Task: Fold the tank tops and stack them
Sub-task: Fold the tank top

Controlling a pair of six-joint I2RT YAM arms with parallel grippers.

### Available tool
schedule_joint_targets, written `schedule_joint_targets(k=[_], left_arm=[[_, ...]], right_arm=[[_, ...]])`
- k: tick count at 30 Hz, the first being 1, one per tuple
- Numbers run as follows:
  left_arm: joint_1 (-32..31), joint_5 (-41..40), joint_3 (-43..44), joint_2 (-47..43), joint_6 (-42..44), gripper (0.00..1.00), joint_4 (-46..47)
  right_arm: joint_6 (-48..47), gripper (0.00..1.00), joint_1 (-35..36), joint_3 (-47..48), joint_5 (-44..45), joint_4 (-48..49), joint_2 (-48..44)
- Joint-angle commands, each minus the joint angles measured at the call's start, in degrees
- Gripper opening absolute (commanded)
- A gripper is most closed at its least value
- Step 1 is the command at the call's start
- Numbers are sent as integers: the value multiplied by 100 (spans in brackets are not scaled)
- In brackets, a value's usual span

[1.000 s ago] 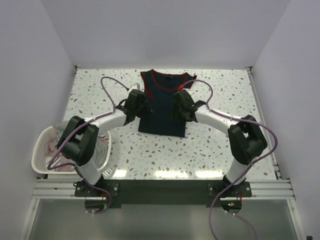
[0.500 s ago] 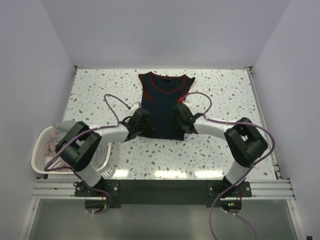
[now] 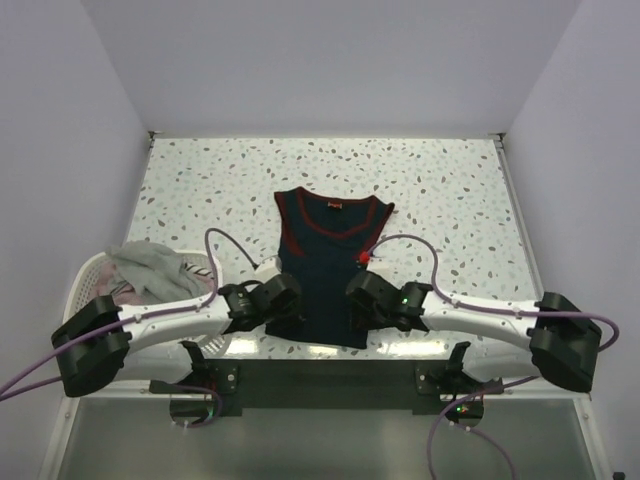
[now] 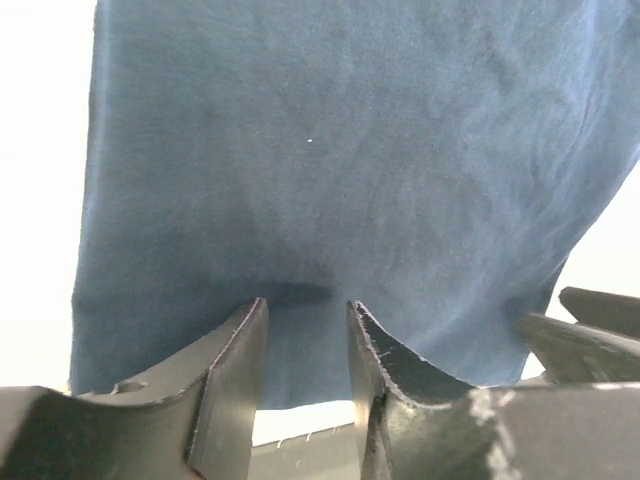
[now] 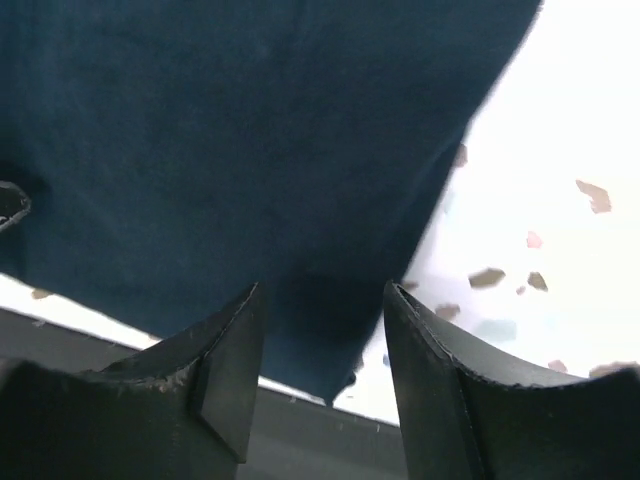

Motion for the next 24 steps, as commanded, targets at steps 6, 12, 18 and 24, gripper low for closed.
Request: schedule_joint_targets(k=[6, 12, 18, 24], left_arm=[[550, -725, 1569, -593, 935, 57, -688], [2143, 978, 3495, 1549, 2578, 46, 1332], [2345, 2604, 5299, 4161, 3187, 33, 2809], [2328, 3273, 6222, 5568, 3213, 30, 3206]], right_arm=[[-628, 61, -1349, 1429, 505, -1055, -255], [-1631, 56, -3876, 2684, -351, -202, 857], [-1667, 55, -4750, 3609, -835, 308, 2117], [-1694, 54, -4820, 3857, -721, 677, 3041]])
